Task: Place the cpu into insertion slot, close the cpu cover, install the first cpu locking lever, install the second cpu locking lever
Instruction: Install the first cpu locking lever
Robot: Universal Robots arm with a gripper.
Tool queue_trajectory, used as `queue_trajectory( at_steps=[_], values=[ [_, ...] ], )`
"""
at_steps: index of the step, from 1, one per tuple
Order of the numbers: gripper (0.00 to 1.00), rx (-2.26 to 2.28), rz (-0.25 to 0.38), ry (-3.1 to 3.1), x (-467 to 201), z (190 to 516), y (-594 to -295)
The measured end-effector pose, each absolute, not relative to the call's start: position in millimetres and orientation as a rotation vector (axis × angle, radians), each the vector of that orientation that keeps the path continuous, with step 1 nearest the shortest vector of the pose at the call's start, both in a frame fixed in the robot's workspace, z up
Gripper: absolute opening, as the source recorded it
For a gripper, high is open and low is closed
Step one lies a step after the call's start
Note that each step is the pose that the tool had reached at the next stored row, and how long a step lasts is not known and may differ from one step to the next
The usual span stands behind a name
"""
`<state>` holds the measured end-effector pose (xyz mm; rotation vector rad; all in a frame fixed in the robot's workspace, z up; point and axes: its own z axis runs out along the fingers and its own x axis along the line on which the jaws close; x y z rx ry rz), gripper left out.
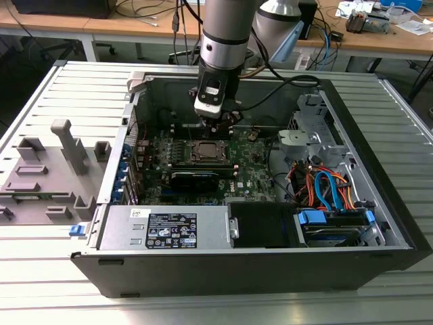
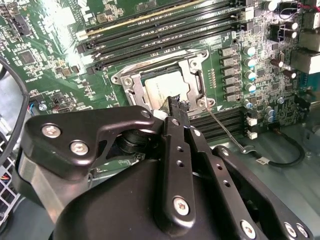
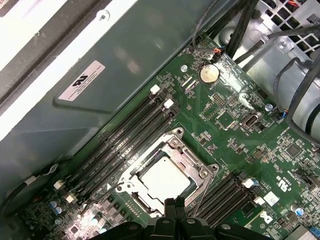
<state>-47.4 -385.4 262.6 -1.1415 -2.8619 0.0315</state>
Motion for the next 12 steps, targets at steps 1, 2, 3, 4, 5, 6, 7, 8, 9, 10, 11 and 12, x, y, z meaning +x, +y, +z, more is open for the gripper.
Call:
queue_trajectory(
  at_steps=[1,2,3,4,5,6,7,8,9,10,11,12],
  values=[
    [0.11,-1.133,0.032,-2.865,-47.4,262.6,-385.4],
    [0.11,-1.128,0.032,-2.868,-47.4,262.6,-385.4],
    [0.11,-1.120,0.032,-2.871,-47.4,262.6,-385.4],
    [0.11,-1.113,0.033,-2.873,-47.4,262.6,-385.4],
    [0.11,-1.103,0.033,-2.877,-47.4,262.6,-385.4],
    [0.11,-1.094,0.033,-2.881,-47.4,262.6,-385.4],
    [0.11,-1.087,0.033,-2.883,-47.4,262.6,-385.4],
    [0.11,-1.076,0.034,-2.888,-47.4,262.6,-385.4],
    [0.11,-1.065,0.034,-2.892,-47.4,262.6,-385.4],
    [0.11,-1.057,0.034,-2.895,-47.4,262.6,-385.4],
    [0.11,-1.050,0.035,-2.897,-47.4,262.6,-385.4],
    [0.11,-1.037,0.035,-2.902,-47.4,262.6,-385.4]
  ],
)
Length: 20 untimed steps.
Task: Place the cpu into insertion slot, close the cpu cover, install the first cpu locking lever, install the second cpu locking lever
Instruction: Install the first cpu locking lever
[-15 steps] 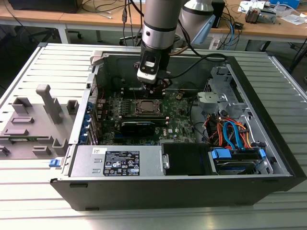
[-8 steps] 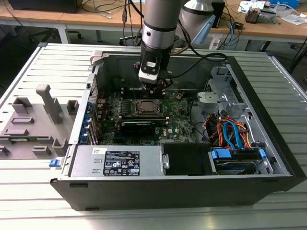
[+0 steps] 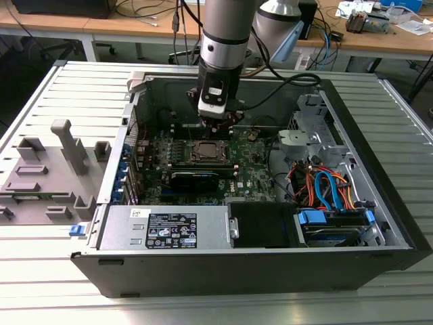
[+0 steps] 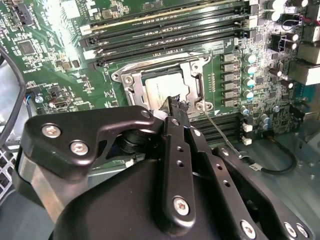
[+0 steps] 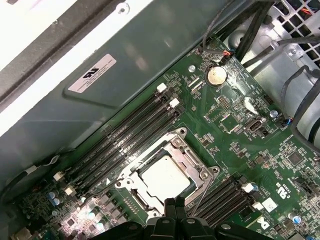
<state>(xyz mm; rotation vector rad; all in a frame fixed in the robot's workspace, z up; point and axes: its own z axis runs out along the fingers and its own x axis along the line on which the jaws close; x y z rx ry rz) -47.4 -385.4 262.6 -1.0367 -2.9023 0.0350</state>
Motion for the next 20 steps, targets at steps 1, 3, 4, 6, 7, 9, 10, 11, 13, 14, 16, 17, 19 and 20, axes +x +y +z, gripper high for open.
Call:
queue_trajectory(
  at_steps=[1,3,4,6,7,9,10,11,13,14,16,17,19,20],
  values=[
    [0.11,-1.025,0.035,-2.907,-47.4,262.6,-385.4],
    [0.11,-0.999,0.035,-2.916,-47.4,262.6,-385.4],
    [0.11,-0.994,0.031,-2.916,-47.4,262.6,-385.3],
    [0.11,-0.980,-0.044,-2.903,-47.4,262.6,-385.4],
    [0.11,-0.961,-0.046,-2.909,-47.5,262.6,-385.3],
    [0.11,-0.941,-0.049,-2.914,-47.4,262.6,-385.4],
    [0.11,-0.937,-0.051,-2.915,-47.4,262.6,-385.4],
    [0.11,-0.932,-0.054,-2.916,-47.4,262.6,-385.4],
    [0.11,-0.924,-0.057,-2.917,-47.4,262.5,-385.3],
    [0.11,-0.920,-0.057,-2.918,-47.4,262.6,-385.3],
    [0.11,-0.912,-0.058,-2.921,-47.4,262.6,-385.4],
    [0.11,-0.908,-0.058,-2.922,-47.4,262.6,-385.3],
    [0.11,-0.897,-0.059,-2.925,-47.4,262.6,-385.4],
    [0.11,-0.893,-0.059,-2.926,-47.4,262.6,-385.4]
  ],
)
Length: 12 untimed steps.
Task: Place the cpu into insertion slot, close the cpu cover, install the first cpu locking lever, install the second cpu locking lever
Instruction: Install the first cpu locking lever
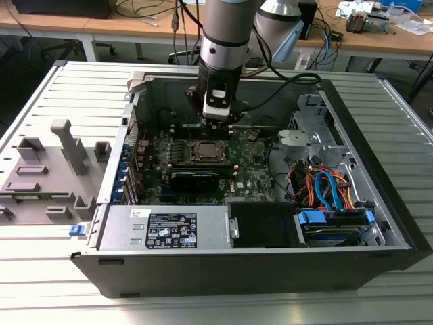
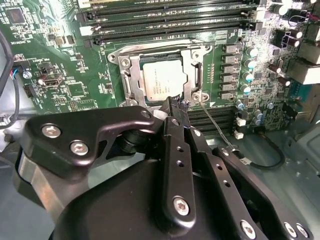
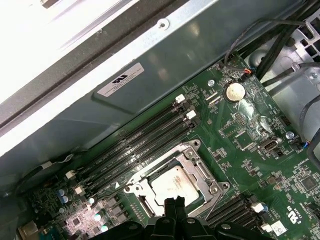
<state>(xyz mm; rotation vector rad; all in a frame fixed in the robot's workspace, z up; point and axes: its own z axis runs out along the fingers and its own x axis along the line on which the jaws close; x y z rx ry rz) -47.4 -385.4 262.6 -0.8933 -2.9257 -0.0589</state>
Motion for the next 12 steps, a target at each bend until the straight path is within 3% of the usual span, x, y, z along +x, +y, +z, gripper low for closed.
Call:
queue_trajectory(
  at_steps=[12],
  values=[
    [0.11,-0.836,-0.064,-2.940,-47.4,262.6,-385.4]
  ],
)
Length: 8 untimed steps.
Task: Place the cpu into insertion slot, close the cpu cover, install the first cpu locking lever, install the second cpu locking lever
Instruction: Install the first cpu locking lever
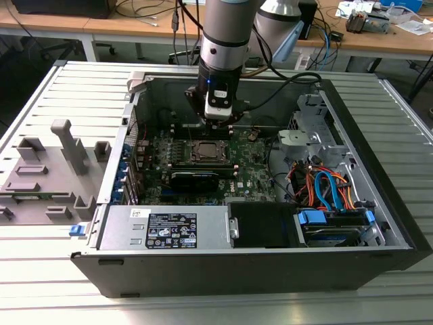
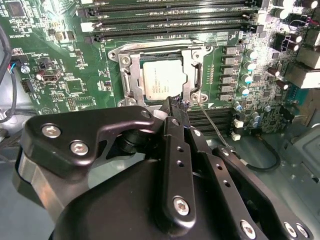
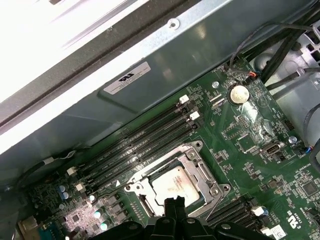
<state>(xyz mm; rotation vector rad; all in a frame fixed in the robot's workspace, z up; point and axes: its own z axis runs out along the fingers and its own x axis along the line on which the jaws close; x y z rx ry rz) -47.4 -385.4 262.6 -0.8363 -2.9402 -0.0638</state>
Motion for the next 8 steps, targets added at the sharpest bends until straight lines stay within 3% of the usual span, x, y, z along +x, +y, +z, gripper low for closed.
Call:
queue_trajectory(
  at_steps=[8],
  values=[
    [0.11,-0.780,-0.066,-2.954,-47.4,262.6,-385.4]
  ],
)
